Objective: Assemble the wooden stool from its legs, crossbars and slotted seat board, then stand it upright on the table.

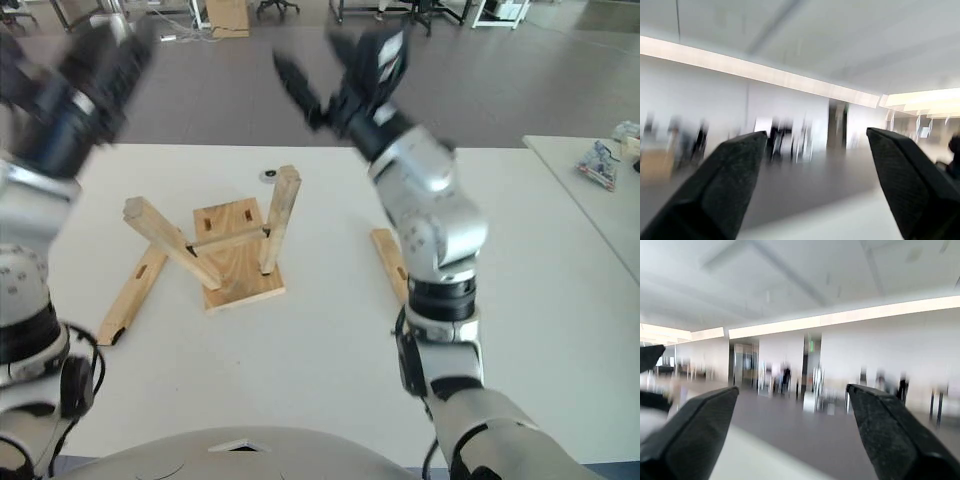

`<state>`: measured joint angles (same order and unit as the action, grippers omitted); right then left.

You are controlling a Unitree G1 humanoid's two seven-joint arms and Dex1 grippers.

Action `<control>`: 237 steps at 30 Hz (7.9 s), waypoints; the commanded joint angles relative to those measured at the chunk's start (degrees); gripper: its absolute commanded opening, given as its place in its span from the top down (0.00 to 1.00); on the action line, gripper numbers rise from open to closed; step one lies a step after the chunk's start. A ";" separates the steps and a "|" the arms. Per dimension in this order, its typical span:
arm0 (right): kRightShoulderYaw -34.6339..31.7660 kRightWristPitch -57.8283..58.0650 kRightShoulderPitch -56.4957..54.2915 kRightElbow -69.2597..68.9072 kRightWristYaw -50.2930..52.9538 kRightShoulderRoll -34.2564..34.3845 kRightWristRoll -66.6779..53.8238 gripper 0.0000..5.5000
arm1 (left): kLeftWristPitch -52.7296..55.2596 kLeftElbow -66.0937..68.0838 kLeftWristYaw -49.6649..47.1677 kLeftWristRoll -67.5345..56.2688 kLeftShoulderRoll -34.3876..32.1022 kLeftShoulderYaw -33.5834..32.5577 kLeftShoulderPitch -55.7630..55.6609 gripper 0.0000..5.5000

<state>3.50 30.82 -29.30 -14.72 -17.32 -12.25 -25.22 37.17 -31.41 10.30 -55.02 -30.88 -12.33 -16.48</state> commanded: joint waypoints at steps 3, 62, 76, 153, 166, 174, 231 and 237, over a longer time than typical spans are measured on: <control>8.49 2.00 9.61 -1.56 -1.39 -1.05 3.90 0.26 | 10.24 2.97 6.02 3.81 -7.18 10.10 24.01 0.33; 6.06 -3.24 28.96 6.00 3.52 -14.77 28.64 0.26 | -59.90 87.26 18.44 64.03 6.11 28.64 -19.68 0.33; 2.08 -24.37 0.57 46.41 -1.45 -11.52 28.76 0.26 | -41.49 20.21 46.61 48.60 -16.89 33.42 23.29 0.33; -14.01 -11.76 32.16 13.74 1.57 -11.77 22.28 0.26 | -35.64 26.62 22.86 41.65 6.91 10.25 15.02 0.33; -13.93 -11.63 33.19 15.04 0.33 -12.64 21.31 0.26 | -35.36 26.25 22.26 41.73 7.81 9.99 14.96 0.33; -14.53 -11.94 34.56 16.29 0.14 -12.63 20.48 0.26 | -35.77 27.14 22.04 41.64 8.43 9.76 15.37 0.33; 1.03 -18.54 8.61 -10.99 -1.07 -6.19 14.10 0.76 | 9.42 8.56 1.78 -3.59 21.23 3.49 -20.07 0.33; 3.11 -20.39 9.81 -12.65 -2.23 -3.76 13.84 0.76 | 8.83 9.15 1.45 -3.12 21.92 5.51 -19.58 0.33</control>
<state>5.94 11.01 -19.83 -26.00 -18.84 -16.70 -11.18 45.87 -22.62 12.35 -58.41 -9.14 -7.65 -35.81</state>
